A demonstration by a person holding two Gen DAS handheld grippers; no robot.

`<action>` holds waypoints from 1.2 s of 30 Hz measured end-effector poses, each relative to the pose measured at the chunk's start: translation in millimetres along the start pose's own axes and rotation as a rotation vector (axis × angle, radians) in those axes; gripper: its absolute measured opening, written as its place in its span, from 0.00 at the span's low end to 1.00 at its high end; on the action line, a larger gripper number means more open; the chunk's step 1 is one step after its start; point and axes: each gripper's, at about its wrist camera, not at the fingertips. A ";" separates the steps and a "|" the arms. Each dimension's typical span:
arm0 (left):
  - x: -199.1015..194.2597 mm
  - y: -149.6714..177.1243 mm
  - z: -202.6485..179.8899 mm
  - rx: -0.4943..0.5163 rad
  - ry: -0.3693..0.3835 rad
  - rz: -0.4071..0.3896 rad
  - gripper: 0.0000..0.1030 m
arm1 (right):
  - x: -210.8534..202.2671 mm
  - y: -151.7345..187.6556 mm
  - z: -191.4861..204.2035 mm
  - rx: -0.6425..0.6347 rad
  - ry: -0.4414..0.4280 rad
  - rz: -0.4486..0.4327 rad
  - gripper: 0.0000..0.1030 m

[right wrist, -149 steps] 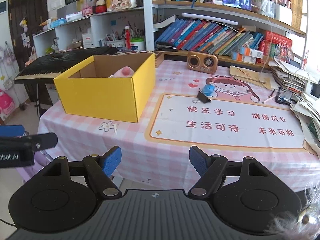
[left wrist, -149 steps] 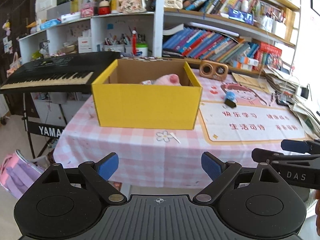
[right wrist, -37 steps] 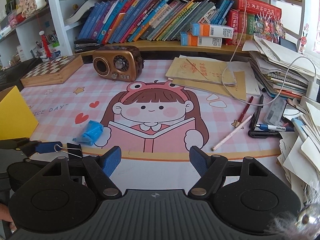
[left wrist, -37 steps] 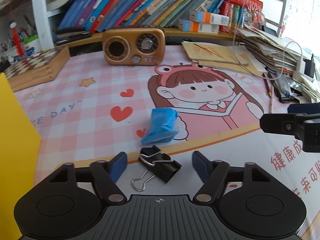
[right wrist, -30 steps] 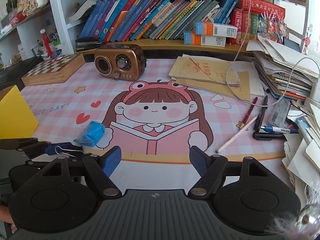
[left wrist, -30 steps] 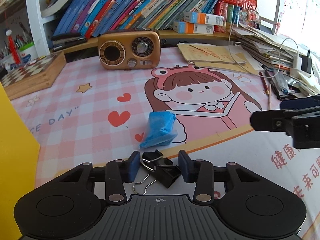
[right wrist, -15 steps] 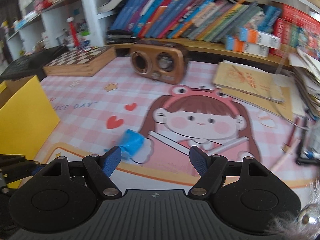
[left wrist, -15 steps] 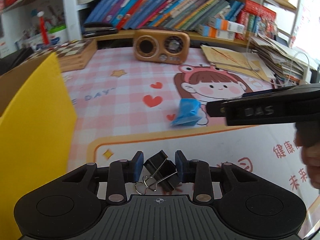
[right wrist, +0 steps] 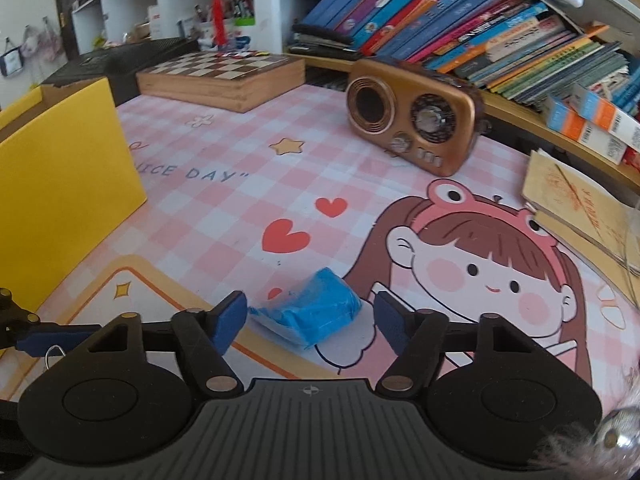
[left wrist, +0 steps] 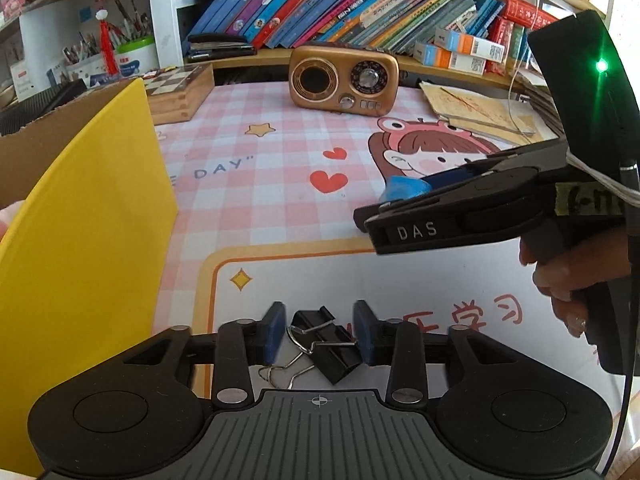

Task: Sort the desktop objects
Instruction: 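Grasp the black binder clip with the left tool while the right tool grasps the blue wrapped item, then lift the binder clip and blue item off the mat with both tools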

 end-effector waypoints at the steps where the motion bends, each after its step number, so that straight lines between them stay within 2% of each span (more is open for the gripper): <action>1: -0.6 0.8 -0.5 0.009 -0.001 0.002 0.58 | 0.3 0.7 0.4 -0.002 -0.003 0.007 0.49; 3: -3.3 1.7 -0.7 0.029 0.003 0.002 0.66 | -0.2 3.4 1.0 -0.004 -0.006 0.018 0.48; 5: -5.6 1.8 -0.3 0.042 0.024 0.002 0.69 | -3.4 6.2 1.1 -0.013 -0.010 0.010 0.48; 9: -3.7 1.7 -0.3 0.092 0.068 -0.002 0.68 | -7.2 7.8 -2.2 -0.001 -0.012 0.010 0.41; 12: 2.5 2.5 -1.8 0.124 0.094 0.036 0.68 | -12.1 9.0 -5.6 0.017 0.000 0.016 0.41; 19: -7.3 3.5 5.0 0.123 0.086 0.041 0.67 | -31.5 13.7 -11.5 0.061 0.007 0.004 0.40; 20: -7.4 3.5 5.6 0.127 0.087 0.046 0.66 | -33.4 14.2 -11.5 0.066 0.007 0.003 0.40; 22: -6.5 3.4 6.4 0.134 0.096 0.053 0.55 | -36.5 14.7 -10.9 0.077 0.006 0.000 0.40; 23: -5.8 3.3 6.6 0.136 0.105 0.057 0.54 | -37.8 14.6 -10.2 0.081 0.006 -0.001 0.40; 25: -4.6 1.8 5.7 0.139 0.120 0.054 0.41 | -40.4 14.3 -8.8 0.082 0.005 -0.006 0.40; 28: -1.6 -2.4 -1.5 0.133 0.099 0.054 0.37 | -43.8 13.5 -9.7 0.088 0.007 -0.013 0.40; 32: 0.4 -7.2 -16.4 0.113 0.077 0.050 0.37 | -46.4 13.1 -12.2 0.097 0.018 -0.017 0.40; 35: -2.9 -10.5 -21.8 0.142 0.108 0.043 0.44 | -50.3 12.8 -14.7 0.105 0.023 -0.023 0.40; 36: -3.5 -11.2 -21.1 0.154 0.119 0.049 0.51 | -51.8 13.2 -15.6 0.109 0.024 -0.025 0.40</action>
Point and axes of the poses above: each gripper's, at about its wrist camera, not at the fingertips, and x roughly the way its jaws point, z to its left, y to its underside, and after that the axes turned 12 degrees about -z, right-handed
